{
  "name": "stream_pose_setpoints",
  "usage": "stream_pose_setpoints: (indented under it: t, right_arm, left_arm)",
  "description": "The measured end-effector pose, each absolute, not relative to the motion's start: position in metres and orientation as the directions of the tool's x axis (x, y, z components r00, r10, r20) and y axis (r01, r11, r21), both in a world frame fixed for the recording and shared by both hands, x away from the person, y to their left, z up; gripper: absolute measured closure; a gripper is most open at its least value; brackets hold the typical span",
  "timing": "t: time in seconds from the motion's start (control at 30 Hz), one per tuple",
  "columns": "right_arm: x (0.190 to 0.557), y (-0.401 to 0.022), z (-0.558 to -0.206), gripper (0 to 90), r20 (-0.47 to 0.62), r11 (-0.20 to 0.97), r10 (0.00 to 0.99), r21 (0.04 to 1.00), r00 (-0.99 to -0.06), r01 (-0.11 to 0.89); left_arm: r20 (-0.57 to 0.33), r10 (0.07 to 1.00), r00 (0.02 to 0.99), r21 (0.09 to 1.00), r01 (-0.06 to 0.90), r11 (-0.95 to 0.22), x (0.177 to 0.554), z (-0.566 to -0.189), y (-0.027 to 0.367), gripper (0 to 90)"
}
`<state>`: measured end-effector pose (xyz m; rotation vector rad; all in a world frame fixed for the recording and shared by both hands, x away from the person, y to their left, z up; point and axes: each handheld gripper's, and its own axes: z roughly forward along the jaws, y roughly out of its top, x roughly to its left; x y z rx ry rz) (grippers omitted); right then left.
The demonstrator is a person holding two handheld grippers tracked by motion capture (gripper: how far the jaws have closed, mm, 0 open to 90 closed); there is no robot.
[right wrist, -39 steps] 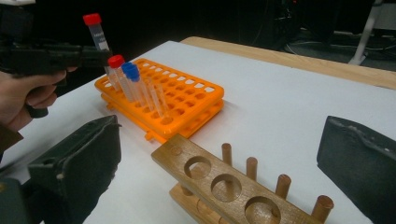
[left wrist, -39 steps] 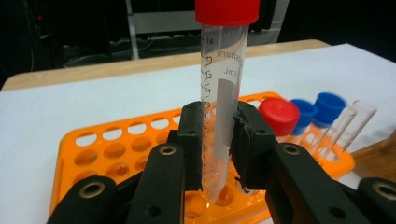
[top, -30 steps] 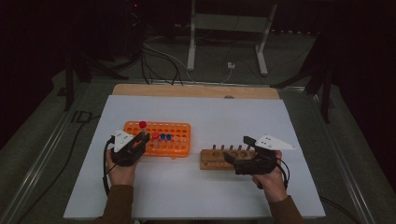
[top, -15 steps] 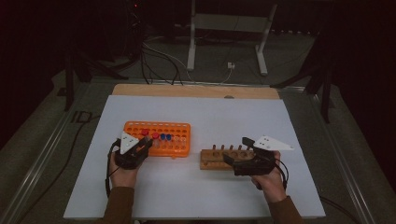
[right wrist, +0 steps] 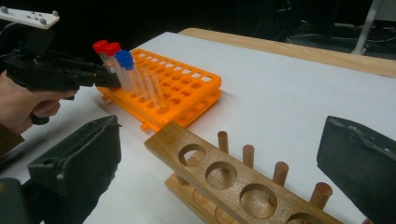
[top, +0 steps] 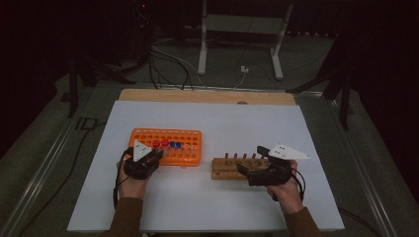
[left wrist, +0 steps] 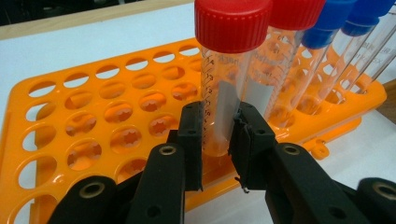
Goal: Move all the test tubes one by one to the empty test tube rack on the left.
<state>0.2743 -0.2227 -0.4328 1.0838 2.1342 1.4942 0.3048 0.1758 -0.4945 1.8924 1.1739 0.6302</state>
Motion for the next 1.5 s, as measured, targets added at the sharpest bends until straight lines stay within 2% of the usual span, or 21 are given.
stream_pose_setpoints:
  t: [0.23,0.33,0.5,0.63,0.83,1.0,1.27,1.5]
  right_arm:
    - [0.275,-0.224,-0.435,0.0,0.153,0.162,0.736,0.906,-0.66,0.392]
    - [0.274,-0.226,-0.436,0.0,0.148,0.157,0.741,0.91,-0.655,0.384]
    - [0.274,-0.23,-0.436,0.0,0.146,0.148,0.746,0.915,-0.65,0.376]
    - [0.272,-0.234,-0.437,0.0,0.11,0.161,0.757,0.924,-0.644,0.348]
    - [0.267,-0.245,-0.433,0.0,0.085,0.133,0.769,0.948,-0.634,0.289]
    - [0.262,-0.255,-0.434,0.0,0.062,0.135,0.782,0.955,-0.621,0.266]
    - [0.259,-0.269,-0.439,0.0,0.062,0.122,0.799,0.957,-0.598,0.262]
    - [0.255,-0.28,-0.448,0.0,0.06,0.116,0.814,0.958,-0.577,0.264]
  left_arm:
    - [-0.006,0.896,0.443,0.83,0.502,-0.243,0.305,-0.494,0.176,75.7]
    - [-0.04,0.902,0.429,0.831,0.516,-0.209,0.305,-0.493,0.177,73.3]
    - [-0.111,0.902,0.417,0.843,0.521,-0.137,0.3,-0.486,0.188,55.9]
    - [-0.155,0.894,0.42,0.872,0.483,-0.075,0.29,-0.475,0.196,43.0]
    - [-0.136,0.877,0.46,0.92,0.388,-0.061,0.27,-0.457,0.202,30.6]
    - [-0.115,0.882,0.458,0.936,0.346,-0.057,0.257,-0.449,0.207,17.3]
    - [-0.102,0.899,0.426,0.944,0.326,-0.048,0.247,-0.447,0.218,2.1]
    - [-0.095,0.908,0.409,0.951,0.307,-0.038,0.24,-0.447,0.225,0.5]
